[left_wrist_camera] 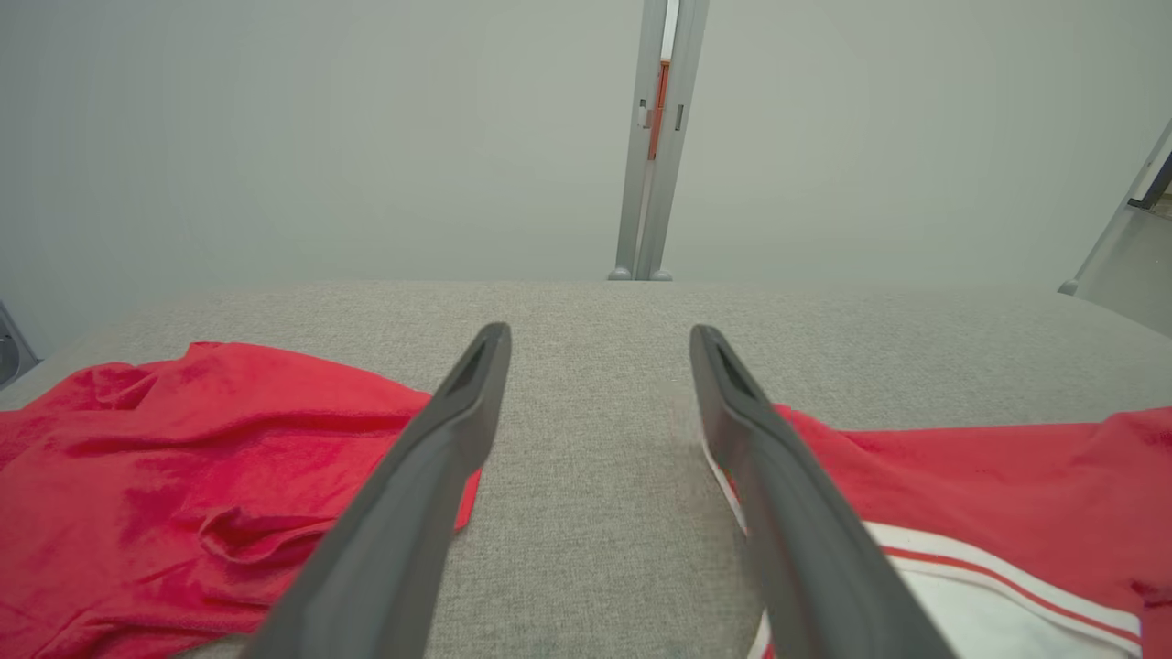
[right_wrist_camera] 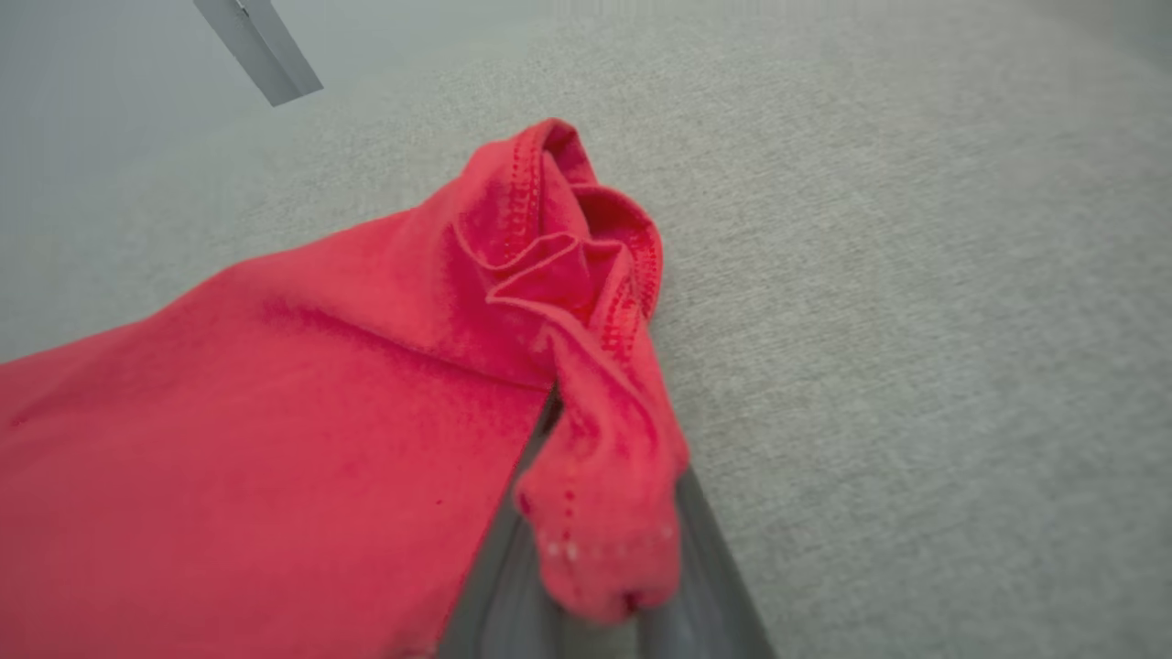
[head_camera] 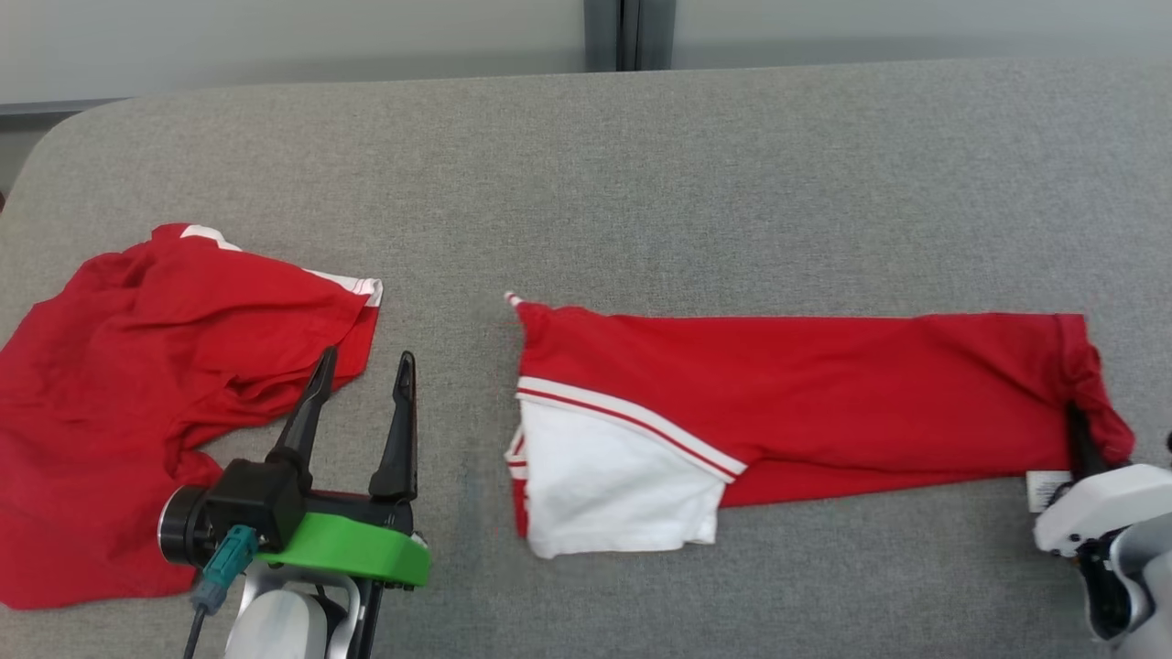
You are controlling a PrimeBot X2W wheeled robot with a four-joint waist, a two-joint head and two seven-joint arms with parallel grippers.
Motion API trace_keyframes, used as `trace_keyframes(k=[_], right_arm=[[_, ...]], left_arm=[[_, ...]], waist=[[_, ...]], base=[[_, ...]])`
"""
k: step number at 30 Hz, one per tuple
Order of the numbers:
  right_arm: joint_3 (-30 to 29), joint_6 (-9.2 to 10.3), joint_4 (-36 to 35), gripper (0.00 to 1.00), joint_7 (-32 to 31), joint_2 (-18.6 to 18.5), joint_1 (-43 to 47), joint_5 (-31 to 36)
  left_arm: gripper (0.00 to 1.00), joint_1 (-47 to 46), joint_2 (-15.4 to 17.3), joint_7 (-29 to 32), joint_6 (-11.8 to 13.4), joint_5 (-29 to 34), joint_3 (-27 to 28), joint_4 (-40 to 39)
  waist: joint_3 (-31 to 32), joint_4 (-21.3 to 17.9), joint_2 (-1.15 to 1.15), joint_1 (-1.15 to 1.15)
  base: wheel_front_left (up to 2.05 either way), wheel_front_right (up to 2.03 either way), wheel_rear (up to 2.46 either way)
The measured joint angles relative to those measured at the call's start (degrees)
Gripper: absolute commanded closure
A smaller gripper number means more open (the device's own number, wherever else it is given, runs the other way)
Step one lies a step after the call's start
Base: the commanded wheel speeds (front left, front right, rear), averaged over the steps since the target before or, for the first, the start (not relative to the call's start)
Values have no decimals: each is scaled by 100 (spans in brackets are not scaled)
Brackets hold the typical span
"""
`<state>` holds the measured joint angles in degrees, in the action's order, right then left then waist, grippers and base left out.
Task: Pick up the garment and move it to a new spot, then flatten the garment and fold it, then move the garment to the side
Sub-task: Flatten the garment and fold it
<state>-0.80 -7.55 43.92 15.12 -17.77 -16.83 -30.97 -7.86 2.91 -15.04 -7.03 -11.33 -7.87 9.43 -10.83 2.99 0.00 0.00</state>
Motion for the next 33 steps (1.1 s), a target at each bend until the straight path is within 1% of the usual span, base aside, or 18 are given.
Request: trace_keyframes(k=[4, 7, 9, 15, 20, 24, 28, 33], right_arm=[[-666, 1, 267, 100, -7, -300, -58, 260], [-1055, 1, 302, 100, -7, -359, -150, 428], [-1161, 1, 232, 100, -7, -328, -185, 527], [-1029, 3, -187, 100, -7, -74, -214, 648], [-506, 5, -717, 100, -7, 260, -196, 614], [175, 7, -1176, 100, -89, 597, -136, 456], [846, 7, -1607, 100, -261, 844, -88, 364], [1556, 7, -1875, 100, -405, 1148, -28, 272]], left_arm=[[0, -1, 0, -1, 5, -10, -10, -1], [0, -3, -1, 0, 24, -38, -8, 1], [0, -3, -1, 0, 48, -73, -8, 5], [0, 27, -1, 0, 77, -157, -33, 33], [0, 101, -2, -1, 120, -221, -26, 32], [0, 136, -2, 0, 132, -259, -27, 31], [0, 141, -3, -1, 147, -280, -47, 32], [0, 143, -3, -1, 152, -310, -107, 40]], waist=[[-10, 3, 0, 0], [-5, -2, 0, 0], [17, -13, 0, 0], [147, -59, 0, 0], [298, -102, 0, 0], [385, -130, 0, 0], [417, -113, 0, 0], [403, -39, 0, 0]], base=[[0, 0, 0], [0, 0, 0], [0, 0, 0], [0, 0, 0], [0, 0, 0], [0, 0, 0], [0, 0, 0], [0, 0, 0]])
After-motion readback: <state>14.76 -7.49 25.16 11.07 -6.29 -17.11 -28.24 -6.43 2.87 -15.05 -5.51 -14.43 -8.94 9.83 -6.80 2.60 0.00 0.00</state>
